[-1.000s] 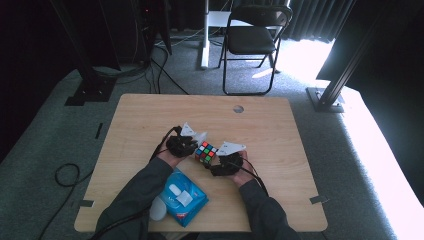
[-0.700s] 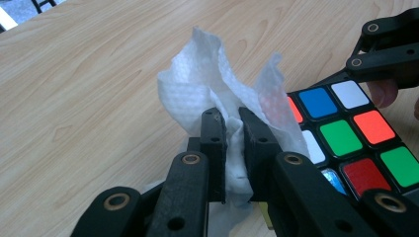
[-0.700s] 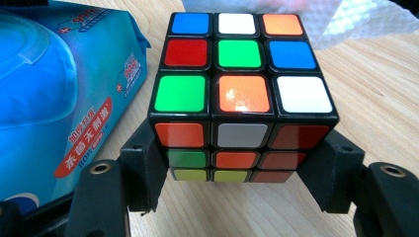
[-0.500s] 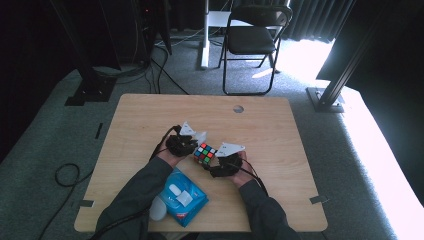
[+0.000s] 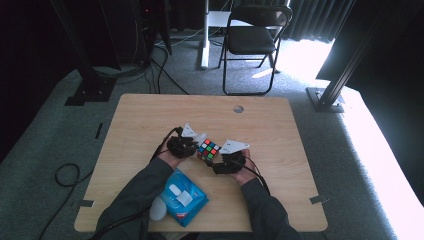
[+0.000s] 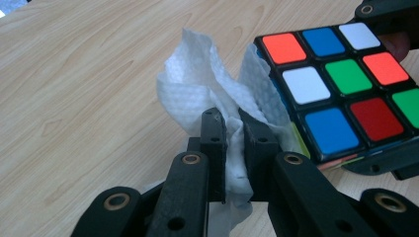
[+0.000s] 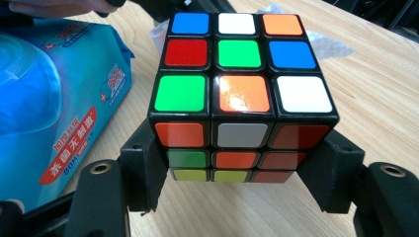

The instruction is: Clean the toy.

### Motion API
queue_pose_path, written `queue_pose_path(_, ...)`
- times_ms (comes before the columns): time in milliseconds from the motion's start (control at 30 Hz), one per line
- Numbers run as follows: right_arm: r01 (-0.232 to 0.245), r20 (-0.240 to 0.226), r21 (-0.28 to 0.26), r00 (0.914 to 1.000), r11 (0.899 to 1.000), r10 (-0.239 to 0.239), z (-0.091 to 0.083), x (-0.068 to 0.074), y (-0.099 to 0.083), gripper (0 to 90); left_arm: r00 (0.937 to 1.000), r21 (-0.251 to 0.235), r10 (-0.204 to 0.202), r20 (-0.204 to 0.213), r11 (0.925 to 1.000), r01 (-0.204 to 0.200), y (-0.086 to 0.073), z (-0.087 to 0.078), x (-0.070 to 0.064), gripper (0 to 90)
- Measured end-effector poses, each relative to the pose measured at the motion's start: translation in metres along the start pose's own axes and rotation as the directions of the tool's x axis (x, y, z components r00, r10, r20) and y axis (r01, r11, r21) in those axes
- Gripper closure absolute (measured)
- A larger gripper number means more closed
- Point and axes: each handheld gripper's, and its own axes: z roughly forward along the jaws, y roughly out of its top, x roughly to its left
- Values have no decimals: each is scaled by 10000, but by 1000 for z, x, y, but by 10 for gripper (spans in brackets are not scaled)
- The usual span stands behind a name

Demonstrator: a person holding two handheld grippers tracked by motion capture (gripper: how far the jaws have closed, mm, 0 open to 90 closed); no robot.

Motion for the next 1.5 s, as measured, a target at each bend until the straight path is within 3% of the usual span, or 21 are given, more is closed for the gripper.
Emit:
queue_pose_path(400, -190, 152, -278, 9997, 9994, 194, -6, -4, 3, 343, 10000, 237, 62, -5, 9997, -62, -3, 4, -1, 823)
queue_pose_path(900, -502, 436, -558, 9977, 9972, 527, -13, -11, 4, 343, 9998, -5, -10, 191, 10000, 10, -2, 2, 0, 823)
queue_pose_path(1500, -810, 786, -776, 9931, 9937, 870, -17, -14, 5, 343, 9997, 72, 78, 214, 9999, -79, -3, 3, -1, 824)
